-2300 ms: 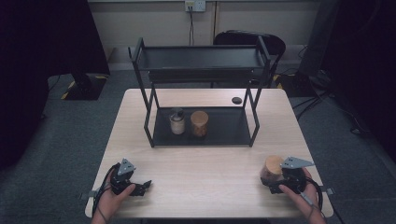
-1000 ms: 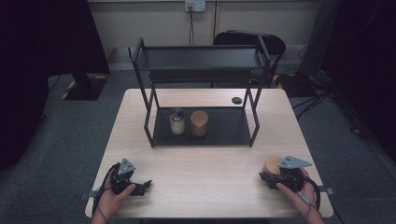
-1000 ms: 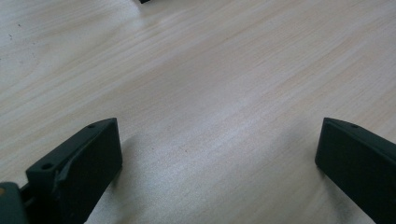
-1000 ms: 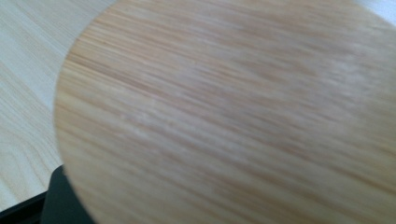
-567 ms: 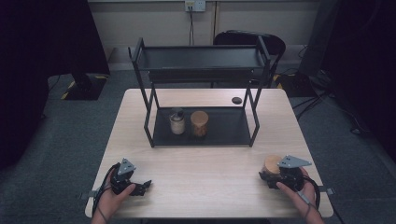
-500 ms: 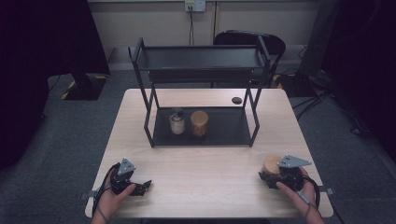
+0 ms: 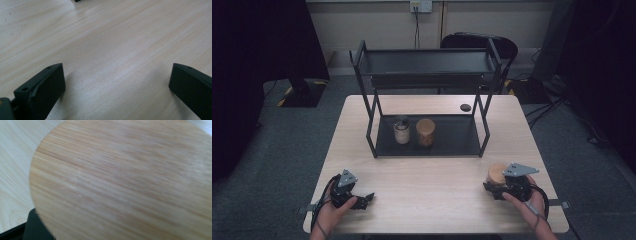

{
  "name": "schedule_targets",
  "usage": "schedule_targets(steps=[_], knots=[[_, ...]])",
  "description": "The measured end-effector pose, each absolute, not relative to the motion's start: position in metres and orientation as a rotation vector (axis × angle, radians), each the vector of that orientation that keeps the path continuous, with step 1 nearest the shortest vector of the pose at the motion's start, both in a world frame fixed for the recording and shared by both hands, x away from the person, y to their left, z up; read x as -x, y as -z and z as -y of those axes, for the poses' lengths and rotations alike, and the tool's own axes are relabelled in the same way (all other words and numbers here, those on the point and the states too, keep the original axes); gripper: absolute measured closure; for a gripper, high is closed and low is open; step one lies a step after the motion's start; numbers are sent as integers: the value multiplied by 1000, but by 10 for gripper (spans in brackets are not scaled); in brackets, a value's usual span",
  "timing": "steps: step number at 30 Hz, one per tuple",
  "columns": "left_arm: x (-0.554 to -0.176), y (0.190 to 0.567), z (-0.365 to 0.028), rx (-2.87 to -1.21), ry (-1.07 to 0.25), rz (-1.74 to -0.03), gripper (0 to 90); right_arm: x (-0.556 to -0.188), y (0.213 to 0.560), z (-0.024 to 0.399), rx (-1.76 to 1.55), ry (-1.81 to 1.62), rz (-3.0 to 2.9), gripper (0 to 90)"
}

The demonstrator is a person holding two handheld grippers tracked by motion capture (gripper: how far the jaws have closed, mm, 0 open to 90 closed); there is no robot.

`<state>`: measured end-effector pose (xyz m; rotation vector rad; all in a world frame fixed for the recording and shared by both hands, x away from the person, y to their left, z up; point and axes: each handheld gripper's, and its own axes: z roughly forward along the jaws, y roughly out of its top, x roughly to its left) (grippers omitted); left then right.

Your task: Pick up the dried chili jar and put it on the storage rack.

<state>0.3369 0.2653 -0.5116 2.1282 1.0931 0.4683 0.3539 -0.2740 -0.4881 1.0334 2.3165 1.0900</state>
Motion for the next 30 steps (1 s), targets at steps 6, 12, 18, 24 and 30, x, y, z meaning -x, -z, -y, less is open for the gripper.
schedule_targets(steps=[6,12,18,24,30], knots=[[-338,512,-265,-2130,-469,-1093,0,-358,483,267,-1017,-1096,-2321,255],[-338,512,-265,-2131,-470,-1092,0,-363,480,261,-1009,-1100,-2329,255],[-338,512,-265,-2130,-469,-1092,0,-366,481,255,-996,-1084,-2350,255],[-337,512,-265,-2129,-470,-1093,1,-368,481,250,-978,-1090,-2359,255],[-335,512,-265,-2127,-470,-1094,1,-370,480,246,-973,-1095,-2364,255]])
